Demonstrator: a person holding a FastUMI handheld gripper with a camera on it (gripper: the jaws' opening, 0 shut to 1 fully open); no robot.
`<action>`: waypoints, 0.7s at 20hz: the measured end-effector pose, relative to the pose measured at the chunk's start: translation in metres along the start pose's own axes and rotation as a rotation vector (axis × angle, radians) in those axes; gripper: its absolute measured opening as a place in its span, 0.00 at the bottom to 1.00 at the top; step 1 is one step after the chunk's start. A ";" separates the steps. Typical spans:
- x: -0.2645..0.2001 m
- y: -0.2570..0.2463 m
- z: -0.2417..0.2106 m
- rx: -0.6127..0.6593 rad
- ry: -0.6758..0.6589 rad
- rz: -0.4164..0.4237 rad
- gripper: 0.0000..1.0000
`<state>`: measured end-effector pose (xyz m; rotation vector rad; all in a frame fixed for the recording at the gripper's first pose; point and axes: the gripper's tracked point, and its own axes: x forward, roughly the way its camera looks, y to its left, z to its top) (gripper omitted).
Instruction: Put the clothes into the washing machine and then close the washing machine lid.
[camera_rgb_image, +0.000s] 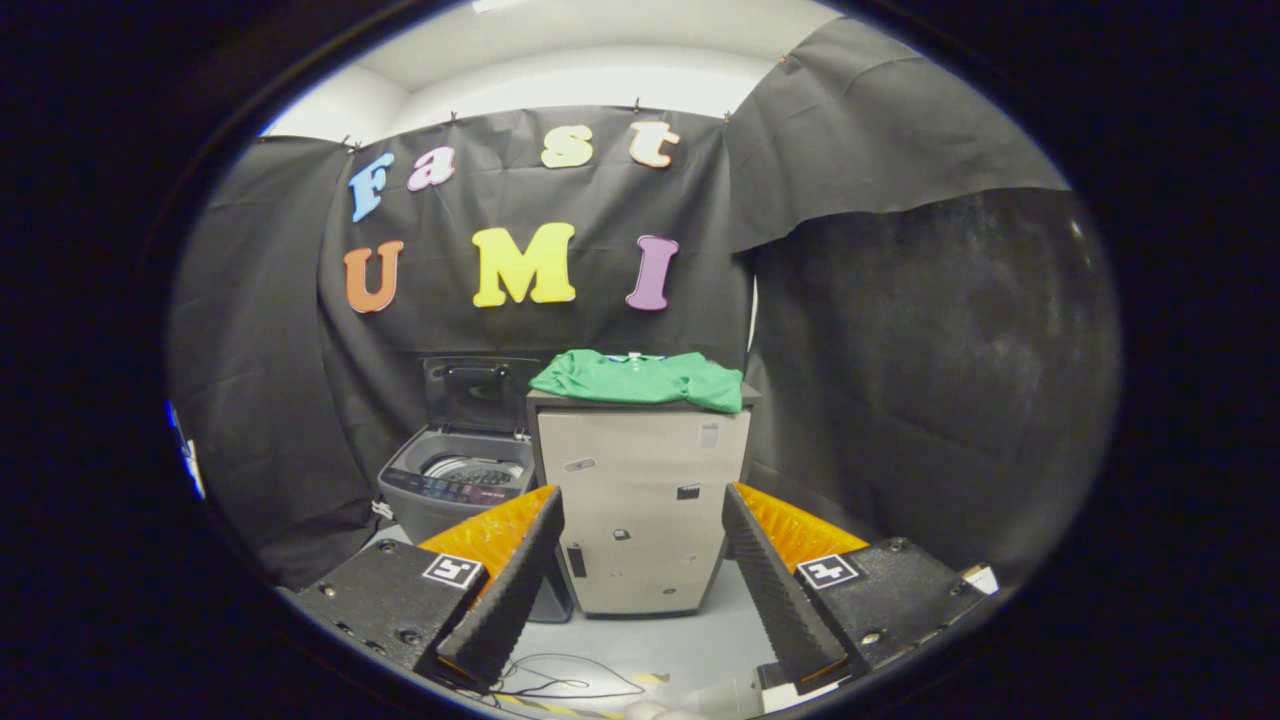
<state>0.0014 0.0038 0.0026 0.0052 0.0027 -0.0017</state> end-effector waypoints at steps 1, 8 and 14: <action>0.001 0.001 0.000 -0.001 0.001 -0.001 0.99; 0.010 0.006 0.026 0.007 -0.014 -0.005 0.99; 0.041 0.002 0.070 0.021 -0.028 -0.010 0.99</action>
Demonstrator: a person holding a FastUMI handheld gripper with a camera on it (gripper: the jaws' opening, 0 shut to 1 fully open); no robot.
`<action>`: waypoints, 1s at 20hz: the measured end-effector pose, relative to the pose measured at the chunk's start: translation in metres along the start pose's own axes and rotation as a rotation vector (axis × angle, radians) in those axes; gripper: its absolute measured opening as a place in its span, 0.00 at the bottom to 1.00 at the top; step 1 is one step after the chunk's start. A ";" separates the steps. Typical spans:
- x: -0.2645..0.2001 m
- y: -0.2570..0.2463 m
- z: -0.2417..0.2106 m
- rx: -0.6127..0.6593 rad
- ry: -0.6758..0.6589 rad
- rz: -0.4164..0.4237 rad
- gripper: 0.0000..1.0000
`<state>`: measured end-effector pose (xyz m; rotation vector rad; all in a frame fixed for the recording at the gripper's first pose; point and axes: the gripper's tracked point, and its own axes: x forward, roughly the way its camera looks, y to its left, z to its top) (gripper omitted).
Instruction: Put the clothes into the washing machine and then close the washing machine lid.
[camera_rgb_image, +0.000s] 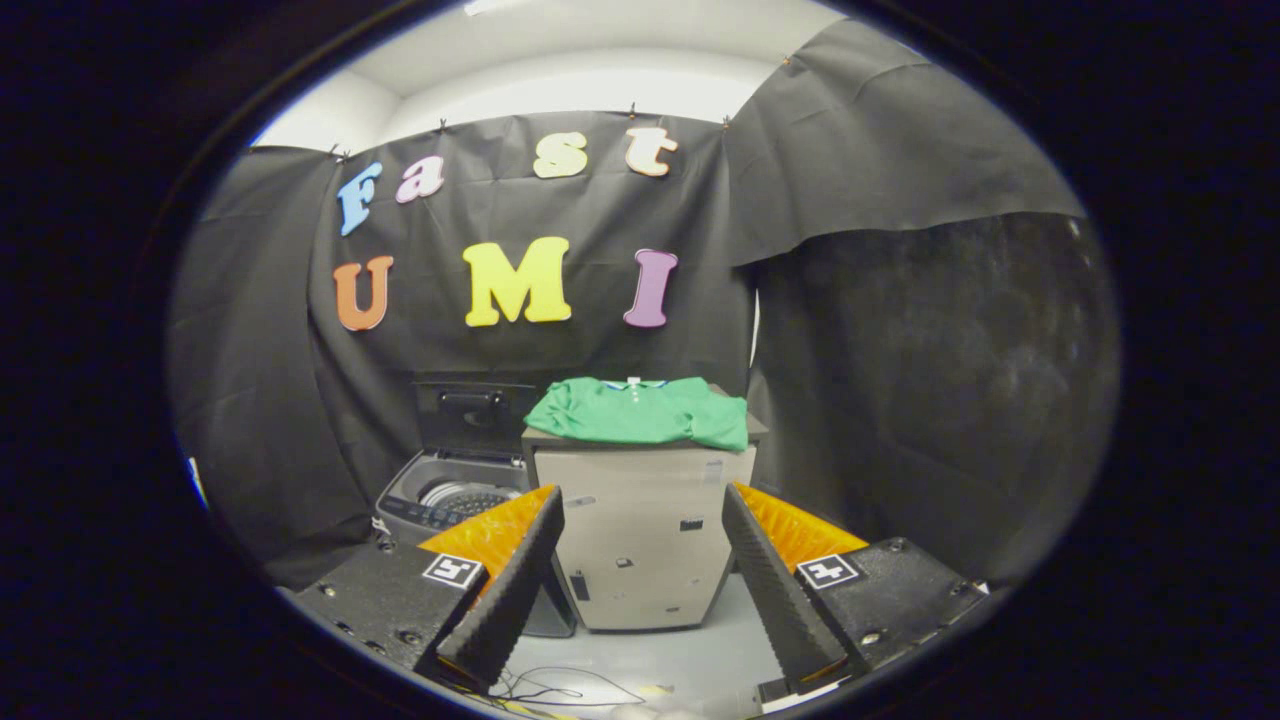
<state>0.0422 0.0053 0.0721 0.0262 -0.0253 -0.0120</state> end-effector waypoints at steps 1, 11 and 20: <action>0.009 -0.003 0.008 0.002 0.003 -0.008 0.99; 0.149 -0.013 0.121 0.015 -0.051 0.005 0.99; 0.317 0.010 0.151 0.039 0.097 0.069 0.99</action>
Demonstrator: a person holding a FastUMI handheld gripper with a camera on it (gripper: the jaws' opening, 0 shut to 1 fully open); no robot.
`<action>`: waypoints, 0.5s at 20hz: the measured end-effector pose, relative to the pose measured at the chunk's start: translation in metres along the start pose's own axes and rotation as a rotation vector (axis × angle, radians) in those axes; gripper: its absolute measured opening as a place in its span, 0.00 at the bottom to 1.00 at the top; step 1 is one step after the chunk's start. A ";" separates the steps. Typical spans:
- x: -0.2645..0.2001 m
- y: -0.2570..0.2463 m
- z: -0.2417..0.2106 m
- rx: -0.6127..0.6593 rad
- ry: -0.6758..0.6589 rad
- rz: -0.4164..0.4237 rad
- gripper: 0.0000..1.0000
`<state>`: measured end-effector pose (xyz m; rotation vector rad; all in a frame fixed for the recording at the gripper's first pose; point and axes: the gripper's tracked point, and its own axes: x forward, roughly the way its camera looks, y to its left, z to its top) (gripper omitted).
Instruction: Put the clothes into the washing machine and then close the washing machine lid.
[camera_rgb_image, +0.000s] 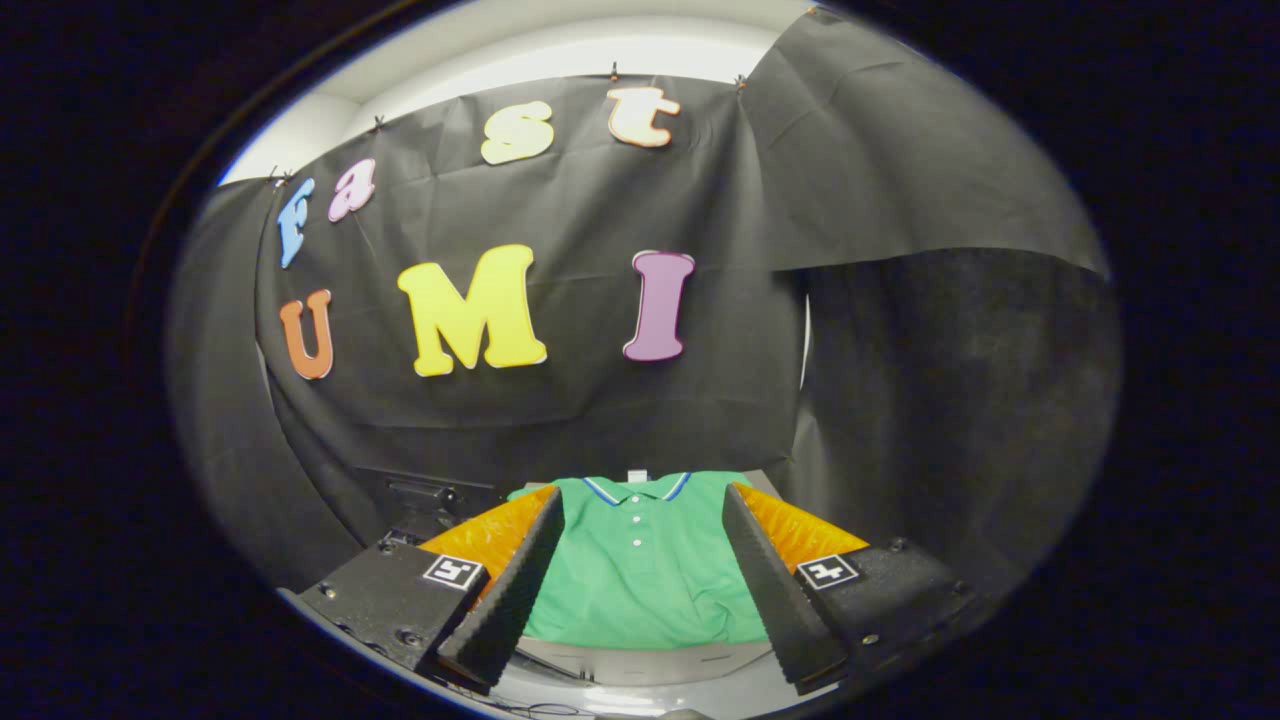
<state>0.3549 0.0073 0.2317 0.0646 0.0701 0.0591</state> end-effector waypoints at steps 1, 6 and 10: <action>0.020 0.004 -0.002 -0.004 0.028 0.008 0.99; 0.098 0.010 -0.031 -0.027 0.186 0.007 0.99; 0.144 0.004 -0.074 -0.095 0.325 -0.019 1.00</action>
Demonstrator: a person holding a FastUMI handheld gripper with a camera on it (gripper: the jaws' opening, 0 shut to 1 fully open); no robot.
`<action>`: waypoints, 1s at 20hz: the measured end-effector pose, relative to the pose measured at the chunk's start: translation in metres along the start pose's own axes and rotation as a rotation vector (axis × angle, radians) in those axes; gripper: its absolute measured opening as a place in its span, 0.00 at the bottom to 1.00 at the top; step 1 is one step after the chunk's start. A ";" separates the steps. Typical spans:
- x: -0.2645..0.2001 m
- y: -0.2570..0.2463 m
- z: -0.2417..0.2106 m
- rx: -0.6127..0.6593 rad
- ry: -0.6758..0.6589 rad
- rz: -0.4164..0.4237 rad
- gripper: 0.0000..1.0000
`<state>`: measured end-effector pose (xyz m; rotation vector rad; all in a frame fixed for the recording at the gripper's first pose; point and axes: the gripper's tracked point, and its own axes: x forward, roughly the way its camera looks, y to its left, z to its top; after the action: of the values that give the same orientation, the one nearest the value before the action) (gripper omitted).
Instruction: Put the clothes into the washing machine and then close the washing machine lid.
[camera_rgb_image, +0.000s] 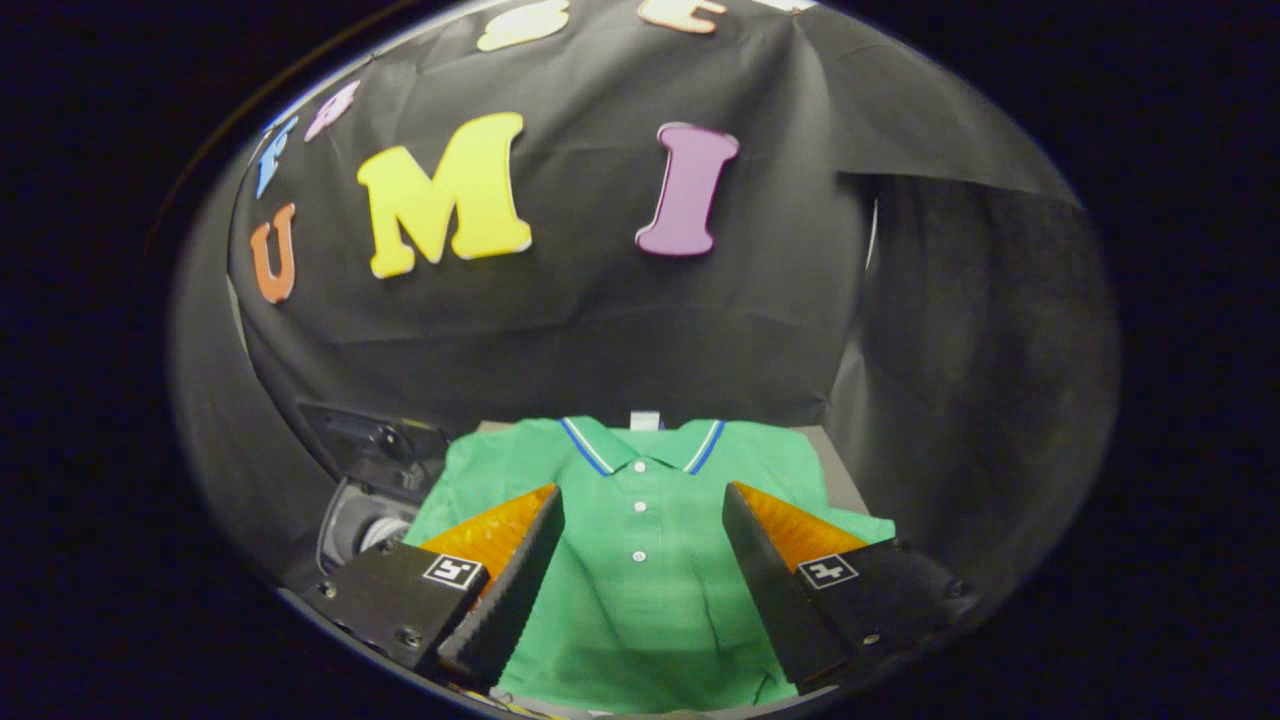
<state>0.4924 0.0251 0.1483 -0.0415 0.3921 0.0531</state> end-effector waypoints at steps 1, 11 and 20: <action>0.013 0.002 -0.006 -0.003 0.031 0.009 1.00; 0.046 0.001 -0.039 -0.024 0.159 0.012 0.99; 0.049 0.004 -0.041 0.038 0.167 0.002 0.56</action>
<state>0.5214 0.0295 0.0915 -0.0077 0.5595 0.0442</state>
